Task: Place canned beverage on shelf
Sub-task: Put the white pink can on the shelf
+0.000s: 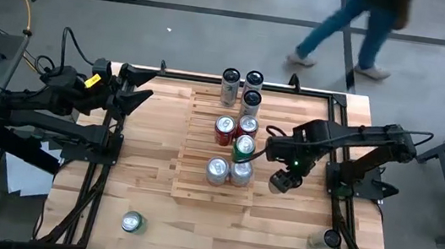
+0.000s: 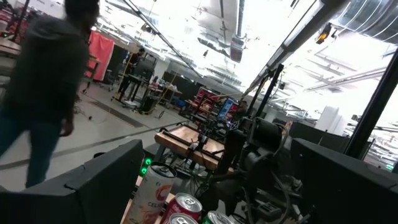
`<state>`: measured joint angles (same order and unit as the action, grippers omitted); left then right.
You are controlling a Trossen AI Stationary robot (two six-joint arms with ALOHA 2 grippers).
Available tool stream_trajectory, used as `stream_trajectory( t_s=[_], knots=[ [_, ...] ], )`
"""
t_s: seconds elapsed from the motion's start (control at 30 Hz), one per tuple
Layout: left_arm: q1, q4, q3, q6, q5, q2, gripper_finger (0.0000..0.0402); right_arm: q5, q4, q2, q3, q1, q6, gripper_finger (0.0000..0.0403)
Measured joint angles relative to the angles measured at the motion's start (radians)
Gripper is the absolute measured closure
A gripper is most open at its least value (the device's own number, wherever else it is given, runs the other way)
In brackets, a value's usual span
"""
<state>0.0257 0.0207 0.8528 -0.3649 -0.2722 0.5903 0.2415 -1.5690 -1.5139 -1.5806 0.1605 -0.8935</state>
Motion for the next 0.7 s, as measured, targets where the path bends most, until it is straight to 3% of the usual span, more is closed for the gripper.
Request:
stream_trajectory(
  t_s=[0.7],
  knots=[
    [0.000,-0.001,0.000,-0.009,0.078,0.000,0.0002,-0.010,0.033,0.000,0.000,-0.003,-0.188,0.0170]
  ],
)
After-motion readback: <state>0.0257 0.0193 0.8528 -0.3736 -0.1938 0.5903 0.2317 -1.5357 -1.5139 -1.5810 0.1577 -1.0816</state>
